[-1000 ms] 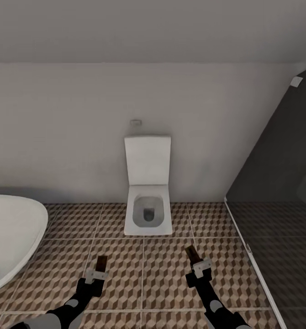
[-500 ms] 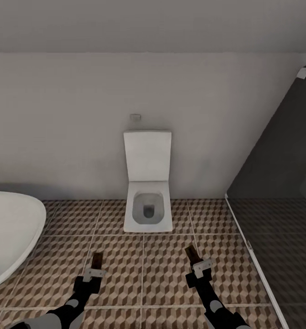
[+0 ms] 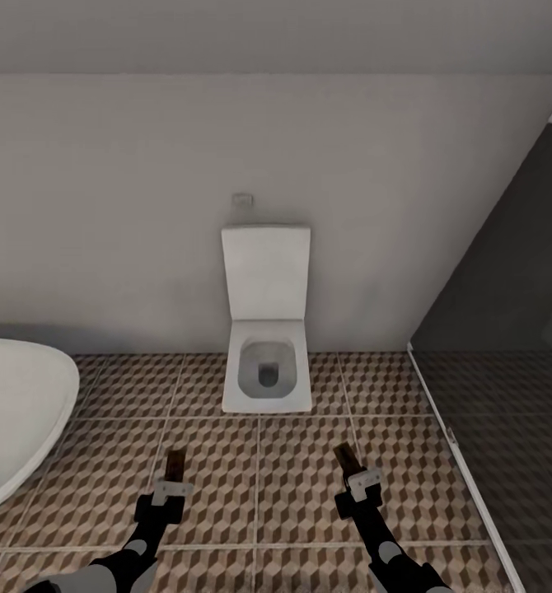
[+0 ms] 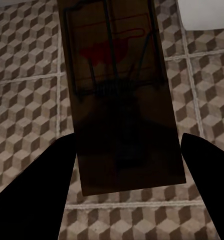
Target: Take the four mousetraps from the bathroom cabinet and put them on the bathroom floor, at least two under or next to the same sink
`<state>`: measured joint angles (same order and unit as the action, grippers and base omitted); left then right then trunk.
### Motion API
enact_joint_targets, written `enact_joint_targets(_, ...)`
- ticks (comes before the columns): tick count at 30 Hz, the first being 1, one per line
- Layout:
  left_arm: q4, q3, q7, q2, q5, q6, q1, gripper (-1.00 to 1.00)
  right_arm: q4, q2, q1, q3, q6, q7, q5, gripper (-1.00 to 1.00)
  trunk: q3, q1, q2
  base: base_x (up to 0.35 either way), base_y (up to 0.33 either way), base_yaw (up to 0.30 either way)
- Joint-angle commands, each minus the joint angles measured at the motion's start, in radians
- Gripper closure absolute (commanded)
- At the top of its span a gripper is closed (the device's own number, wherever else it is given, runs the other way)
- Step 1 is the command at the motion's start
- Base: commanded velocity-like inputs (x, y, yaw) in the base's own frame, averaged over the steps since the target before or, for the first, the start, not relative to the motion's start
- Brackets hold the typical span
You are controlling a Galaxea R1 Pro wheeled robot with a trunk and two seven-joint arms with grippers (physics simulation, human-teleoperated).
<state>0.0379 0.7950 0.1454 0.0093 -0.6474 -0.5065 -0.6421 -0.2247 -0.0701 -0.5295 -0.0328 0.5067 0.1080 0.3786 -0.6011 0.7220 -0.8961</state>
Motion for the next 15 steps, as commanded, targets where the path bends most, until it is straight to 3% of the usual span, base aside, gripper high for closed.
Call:
enact_joint_targets(1,0.002,0.007,0.007,-0.001,0.003,-0.003,-0.001,1.0,0.001,0.0,-0.001,-0.004,0.003,0.004,0.01,1.0,-0.006,0.004,-0.008,0.0,0.0,0.0)
enact_joint_targets(15,0.002,0.007,0.015,-0.015,0.003,-0.006,-0.001,1.0,0.002,0.0,0.0,-0.002,0.037,0.003,0.012,1.0,-0.072,0.058,-0.106,0.0,0.0,0.0)
